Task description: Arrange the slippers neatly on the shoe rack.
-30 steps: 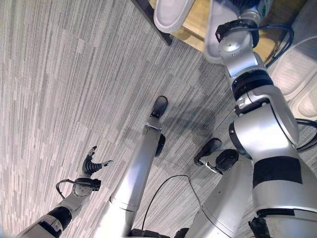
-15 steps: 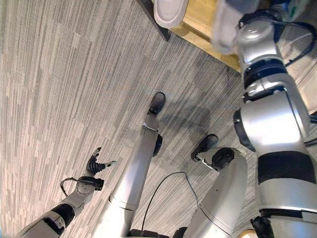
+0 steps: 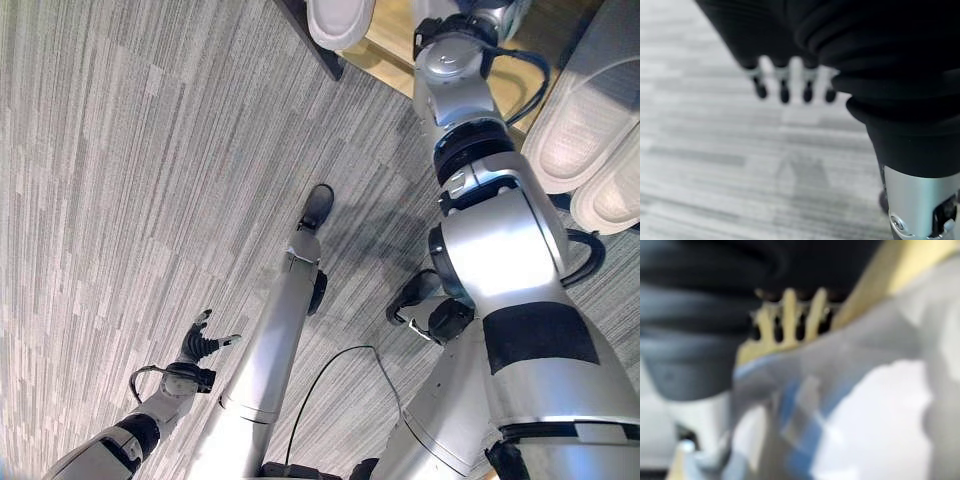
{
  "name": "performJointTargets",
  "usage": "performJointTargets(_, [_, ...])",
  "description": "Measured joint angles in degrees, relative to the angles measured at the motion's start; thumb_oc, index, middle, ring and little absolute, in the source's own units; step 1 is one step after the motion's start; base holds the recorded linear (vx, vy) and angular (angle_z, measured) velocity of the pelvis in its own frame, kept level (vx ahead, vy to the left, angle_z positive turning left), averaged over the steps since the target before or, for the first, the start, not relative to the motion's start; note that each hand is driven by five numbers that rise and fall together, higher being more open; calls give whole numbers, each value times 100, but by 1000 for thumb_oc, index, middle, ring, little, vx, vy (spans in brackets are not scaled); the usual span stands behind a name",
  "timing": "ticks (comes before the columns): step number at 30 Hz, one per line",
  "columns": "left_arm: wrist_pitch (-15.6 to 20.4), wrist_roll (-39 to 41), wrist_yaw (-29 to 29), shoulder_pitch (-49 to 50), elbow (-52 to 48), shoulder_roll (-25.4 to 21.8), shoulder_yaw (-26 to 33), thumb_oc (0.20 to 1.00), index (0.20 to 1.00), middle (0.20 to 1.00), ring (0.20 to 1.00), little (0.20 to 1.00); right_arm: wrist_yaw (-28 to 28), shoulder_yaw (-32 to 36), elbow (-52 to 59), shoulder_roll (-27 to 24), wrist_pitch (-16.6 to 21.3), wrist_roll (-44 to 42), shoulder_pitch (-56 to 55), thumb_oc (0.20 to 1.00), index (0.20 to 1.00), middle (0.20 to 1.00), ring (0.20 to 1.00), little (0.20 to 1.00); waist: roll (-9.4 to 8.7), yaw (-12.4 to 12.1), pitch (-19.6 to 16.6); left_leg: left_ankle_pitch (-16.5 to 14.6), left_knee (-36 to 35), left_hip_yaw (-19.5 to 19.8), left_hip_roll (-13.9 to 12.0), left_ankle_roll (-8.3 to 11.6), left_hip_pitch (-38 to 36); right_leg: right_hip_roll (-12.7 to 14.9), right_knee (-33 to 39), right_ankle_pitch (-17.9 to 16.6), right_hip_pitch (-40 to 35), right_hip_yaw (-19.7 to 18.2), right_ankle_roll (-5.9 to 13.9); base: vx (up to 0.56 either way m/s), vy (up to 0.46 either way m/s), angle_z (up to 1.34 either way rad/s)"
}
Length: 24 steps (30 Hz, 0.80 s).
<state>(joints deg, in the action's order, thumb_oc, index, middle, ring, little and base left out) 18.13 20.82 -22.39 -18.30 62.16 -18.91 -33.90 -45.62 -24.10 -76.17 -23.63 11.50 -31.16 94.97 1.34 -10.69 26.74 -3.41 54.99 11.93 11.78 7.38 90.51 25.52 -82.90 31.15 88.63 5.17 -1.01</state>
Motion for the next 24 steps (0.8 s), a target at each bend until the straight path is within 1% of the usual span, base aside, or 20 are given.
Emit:
performJointTargets(1, [-36, 2, 3, -4, 1, 13, -19, 1000, 1000, 1000, 1000, 1000, -12, 143, 4, 26, 190, -312, 15, 1000, 1000, 1000, 1000, 1000, 2, 9, -1, 4, -17, 1, 1, -4, -5, 1, 2, 0, 0, 0, -2, 0, 0, 0])
performJointTargets(3, [-40, 1, 4, -22, 1, 17, -75, 1000, 1000, 1000, 1000, 1000, -67, 394, 45, 10, 365, -534, 18, 1000, 1000, 1000, 1000, 1000, 3, 9, -2, 21, -56, 2, 12, 6, -20, 16, 5, 4, 0, 0, -9, -1, -2, 5])
performJointTargets(5, [-41, -1, 2, -32, 0, 19, -99, 1000, 1000, 1000, 1000, 1000, -237, 686, 90, -53, 522, -815, 28, 1000, 1000, 1000, 1000, 1000, 9, 4, -9, 37, -91, 10, 19, 3, -34, 33, 4, 16, 0, 14, -32, -3, -9, 6])
performJointTargets(7, [-38, -2, -1, -42, -12, 20, -97, 1000, 1000, 1000, 1000, 1000, -453, 825, 215, -187, 577, -861, -10, 1000, 1000, 1000, 1000, 1000, 14, 24, -11, 50, -97, 29, 19, 24, -31, 36, 4, 21, 1, 36, -43, 0, 0, 0])
performJointTargets(9, [-33, -4, 0, -42, -11, 38, -95, 1000, 1000, 1000, 1000, 1000, -662, 1042, 858, -324, 597, -826, -230, 1000, 1000, 1000, 1000, 1000, 21, 26, -15, 53, -104, 36, 20, 29, -23, 32, 4, 24, 4, 46, -47, 0, 0, 0])
performJointTargets(10, [-31, -6, 6, -46, -8, 43, -86, 1000, 1000, 1000, 1000, 1000, -728, 1035, 925, -399, 632, -761, -260, 1000, 1000, 1000, 1000, 1000, 28, 32, -22, 54, -100, 38, 19, 29, -24, 36, 7, 23, 4, 45, -49, 0, 0, 0])
performJointTargets(13, [-54, -19, 116, -97, 7, 42, -87, 1000, 1000, 1000, 1000, 1000, -747, 1045, 1172, -397, 634, -739, -285, 1000, 1000, 1000, 1000, 1000, 45, 40, -33, 54, -112, 49, 3, 30, -20, -10, 21, 13, 17, 48, -58, -13, -16, -3])
performJointTargets(14, [-47, -93, 202, -174, 7, 42, -98, 1000, 1000, 1000, 1000, 1000, -721, 1042, 1209, -328, 641, -624, -278, 1000, 1000, 1000, 1000, 1000, 58, 25, -61, 82, -195, 70, -35, 55, -22, -46, 66, -12, 37, 69, -78, -18, -24, -3])
performJointTargets(17, [-43, -190, 204, -298, 7, 57, -99, 1000, 1000, 1000, 1000, 1000, -717, 1036, 1177, -145, 642, -606, -277, 1000, 1000, 1000, 1000, 1000, 86, 28, -124, 149, -349, 131, -48, 88, -36, -51, 122, -24, 45, 135, -111, -6, 2, 3])
performJointTargets(18, [-43, -196, 205, -327, 8, 68, -103, 1000, 1000, 1000, 1000, 1000, -702, 998, 1131, 17, 639, -565, -277, 1000, 1000, 1000, 1000, 1000, 95, 19, -165, 171, -409, 165, -56, 94, -34, -52, 154, -25, 45, 185, -142, 0, 0, 0])
performJointTargets(20, [-95, -233, 253, -344, 43, 90, -198, 1000, 1000, 1000, 1000, 1000, -624, 956, 874, 119, 623, -578, -228, 1000, 1000, 1000, 1000, 1000, 94, 23, -226, 206, -491, 191, -60, 102, -45, -53, 197, -31, 45, 225, -162, 0, 9, 4])
performJointTargets(22, [-163, -292, 356, -342, 94, 132, -211, 1000, 1000, 1000, 1000, 1000, -545, 718, 624, 91, 464, -560, -210, 1000, 1000, 1000, 1000, 1000, 93, -10, -295, 209, -520, 212, -61, 101, -34, -56, 206, -22, 44, 261, -178, -2, 13, 4])
performJointTargets(24, [-184, -359, 419, -323, 156, 149, -210, 1000, 1000, 1000, 1000, 1000, -491, 481, 469, 83, 199, -392, -170, 1000, 1000, 1000, 1000, 1000, 92, -12, -345, 214, -523, 233, -54, 109, -26, -46, 209, -22, 43, 277, -179, 0, 0, 0])
